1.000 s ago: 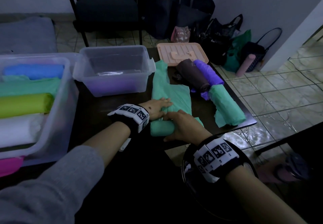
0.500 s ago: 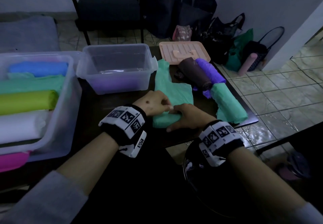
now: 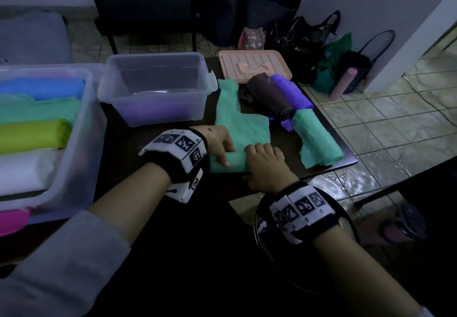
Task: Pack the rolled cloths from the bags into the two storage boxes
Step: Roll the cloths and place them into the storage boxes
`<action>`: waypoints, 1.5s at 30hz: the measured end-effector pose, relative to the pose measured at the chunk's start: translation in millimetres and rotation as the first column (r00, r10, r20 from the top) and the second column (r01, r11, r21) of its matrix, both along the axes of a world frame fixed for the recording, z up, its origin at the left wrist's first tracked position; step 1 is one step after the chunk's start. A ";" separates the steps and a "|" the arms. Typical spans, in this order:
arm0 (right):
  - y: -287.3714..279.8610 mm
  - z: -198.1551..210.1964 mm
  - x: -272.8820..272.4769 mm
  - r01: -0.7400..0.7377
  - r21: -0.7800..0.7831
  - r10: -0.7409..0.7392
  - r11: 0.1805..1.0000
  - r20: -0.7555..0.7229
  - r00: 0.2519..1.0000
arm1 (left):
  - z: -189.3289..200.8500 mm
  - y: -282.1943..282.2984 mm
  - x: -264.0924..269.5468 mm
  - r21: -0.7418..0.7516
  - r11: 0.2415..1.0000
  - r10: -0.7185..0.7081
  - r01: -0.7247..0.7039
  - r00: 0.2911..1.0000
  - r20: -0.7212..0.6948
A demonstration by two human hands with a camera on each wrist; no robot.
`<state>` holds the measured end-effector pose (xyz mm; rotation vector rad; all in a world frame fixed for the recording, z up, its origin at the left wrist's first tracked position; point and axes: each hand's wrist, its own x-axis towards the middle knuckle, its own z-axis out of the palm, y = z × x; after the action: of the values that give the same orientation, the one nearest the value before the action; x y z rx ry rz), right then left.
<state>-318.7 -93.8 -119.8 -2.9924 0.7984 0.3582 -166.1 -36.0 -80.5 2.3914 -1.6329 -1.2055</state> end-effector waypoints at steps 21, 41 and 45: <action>-10.6 4.6 16.5 -0.088 -0.106 0.097 0.990 0.082 0.992 | -2.2 11.1 -16.4 -0.238 0.965 0.141 -0.106 0.981 0.136; -32.3 15.4 16.8 -0.024 0.472 -0.013 0.881 0.074 0.997 | -9.7 28.7 -7.7 -0.289 0.957 0.087 -0.040 0.984 0.154; -26.7 21.0 21.0 -0.041 0.328 0.031 0.944 0.036 0.999 | -5.8 21.0 -3.6 -0.249 0.967 0.087 -0.049 0.986 0.142</action>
<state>-297.7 -120.5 -98.9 -2.6956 0.6119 0.4016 -169.6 -15.1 -86.3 2.4085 -1.6133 -0.7759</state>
